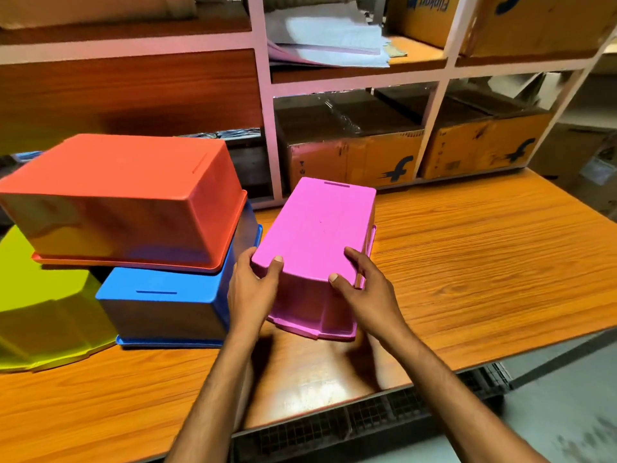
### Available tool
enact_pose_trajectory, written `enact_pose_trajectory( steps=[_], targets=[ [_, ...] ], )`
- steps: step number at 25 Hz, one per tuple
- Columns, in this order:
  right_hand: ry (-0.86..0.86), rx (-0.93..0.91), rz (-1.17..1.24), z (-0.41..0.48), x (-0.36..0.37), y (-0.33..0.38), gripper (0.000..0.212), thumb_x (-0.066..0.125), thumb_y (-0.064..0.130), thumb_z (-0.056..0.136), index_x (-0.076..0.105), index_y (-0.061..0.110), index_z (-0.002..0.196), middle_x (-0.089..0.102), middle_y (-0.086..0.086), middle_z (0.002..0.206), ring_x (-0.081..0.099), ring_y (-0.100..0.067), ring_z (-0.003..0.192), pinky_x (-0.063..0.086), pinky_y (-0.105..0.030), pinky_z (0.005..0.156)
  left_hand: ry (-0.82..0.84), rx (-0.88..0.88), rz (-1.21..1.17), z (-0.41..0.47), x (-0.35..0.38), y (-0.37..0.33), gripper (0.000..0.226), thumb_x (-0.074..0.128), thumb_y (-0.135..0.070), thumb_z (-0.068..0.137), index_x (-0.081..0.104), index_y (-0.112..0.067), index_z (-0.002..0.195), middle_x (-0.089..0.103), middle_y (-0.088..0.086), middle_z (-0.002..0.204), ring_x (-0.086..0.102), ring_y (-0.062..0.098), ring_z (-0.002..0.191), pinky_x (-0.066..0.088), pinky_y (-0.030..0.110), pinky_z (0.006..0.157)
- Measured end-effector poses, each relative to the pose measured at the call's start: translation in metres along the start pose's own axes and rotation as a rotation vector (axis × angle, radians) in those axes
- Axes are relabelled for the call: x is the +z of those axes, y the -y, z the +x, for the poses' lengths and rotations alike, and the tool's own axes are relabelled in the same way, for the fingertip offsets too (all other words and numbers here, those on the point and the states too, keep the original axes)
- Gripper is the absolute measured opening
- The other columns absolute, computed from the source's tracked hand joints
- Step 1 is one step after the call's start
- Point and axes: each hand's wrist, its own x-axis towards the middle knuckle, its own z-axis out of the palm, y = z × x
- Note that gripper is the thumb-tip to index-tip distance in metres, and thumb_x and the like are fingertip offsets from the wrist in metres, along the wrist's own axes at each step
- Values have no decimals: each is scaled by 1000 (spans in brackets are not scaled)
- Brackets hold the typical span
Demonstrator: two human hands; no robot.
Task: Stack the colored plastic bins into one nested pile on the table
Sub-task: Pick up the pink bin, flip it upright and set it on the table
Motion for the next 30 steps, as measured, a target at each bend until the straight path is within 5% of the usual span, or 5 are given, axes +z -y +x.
enact_pose_trajectory(
  steps=[7,14,20,25,30],
  targets=[
    [92,-166,133,22,-74,31,111,93,42,67,25,41,154,43,25,149,42,24,127,41,0,95,-33,200,-416,-6,-3,-63,38,75,-33,92,63,-23,126,68,-8,124,64,11,113,52,29,98],
    [30,-300,161,40,-134,73,84,82,57,72,44,40,146,53,20,144,52,3,131,49,-35,107,116,318,-571,14,-8,-97,51,79,-27,87,59,-21,133,72,-4,126,69,8,115,55,29,94],
    [377,-317,-79,32,-174,84,123,89,58,61,7,65,153,3,36,163,11,-11,155,23,-53,120,185,203,-726,32,-1,-107,44,80,-29,86,65,-25,127,78,-4,114,75,12,103,60,25,79],
    [-44,-618,-456,21,-146,85,106,76,1,71,30,37,159,25,9,168,27,-9,152,36,-43,120,79,86,-773,40,12,-99,32,77,-33,86,75,-21,116,78,-1,108,75,6,87,57,21,65],
    [-506,-876,-297,22,-121,88,68,61,-18,65,69,3,129,69,-11,131,66,-21,124,56,-38,101,145,1,-928,30,17,-91,28,67,-46,86,81,-26,98,79,-1,93,75,9,82,55,26,65]
  ],
)
